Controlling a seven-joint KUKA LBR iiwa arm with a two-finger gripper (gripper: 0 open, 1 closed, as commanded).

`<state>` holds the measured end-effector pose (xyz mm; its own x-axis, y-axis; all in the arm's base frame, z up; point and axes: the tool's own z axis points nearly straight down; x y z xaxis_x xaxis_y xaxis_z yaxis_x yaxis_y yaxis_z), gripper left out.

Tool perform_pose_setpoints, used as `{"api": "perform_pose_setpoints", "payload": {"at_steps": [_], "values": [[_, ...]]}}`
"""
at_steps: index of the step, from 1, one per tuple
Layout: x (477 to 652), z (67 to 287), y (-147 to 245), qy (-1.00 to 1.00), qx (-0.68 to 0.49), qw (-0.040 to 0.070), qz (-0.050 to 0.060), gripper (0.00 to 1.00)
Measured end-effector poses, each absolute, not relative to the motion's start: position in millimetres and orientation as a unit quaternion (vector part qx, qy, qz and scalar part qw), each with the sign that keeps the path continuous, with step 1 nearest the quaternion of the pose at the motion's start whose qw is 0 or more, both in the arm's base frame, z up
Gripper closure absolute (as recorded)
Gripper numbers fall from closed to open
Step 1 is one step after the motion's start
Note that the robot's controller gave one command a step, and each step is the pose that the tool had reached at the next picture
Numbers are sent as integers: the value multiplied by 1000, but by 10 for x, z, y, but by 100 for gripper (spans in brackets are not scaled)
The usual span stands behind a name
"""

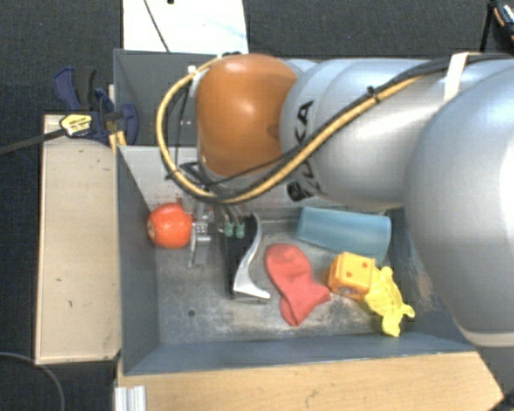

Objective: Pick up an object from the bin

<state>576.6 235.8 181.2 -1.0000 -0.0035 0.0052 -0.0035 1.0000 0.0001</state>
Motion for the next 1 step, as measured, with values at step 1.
{"api": "perform_pose_setpoints", "payload": {"at_steps": [1], "values": [[5787,1865,2343,-1000,-1,-1,-1,0]]}}
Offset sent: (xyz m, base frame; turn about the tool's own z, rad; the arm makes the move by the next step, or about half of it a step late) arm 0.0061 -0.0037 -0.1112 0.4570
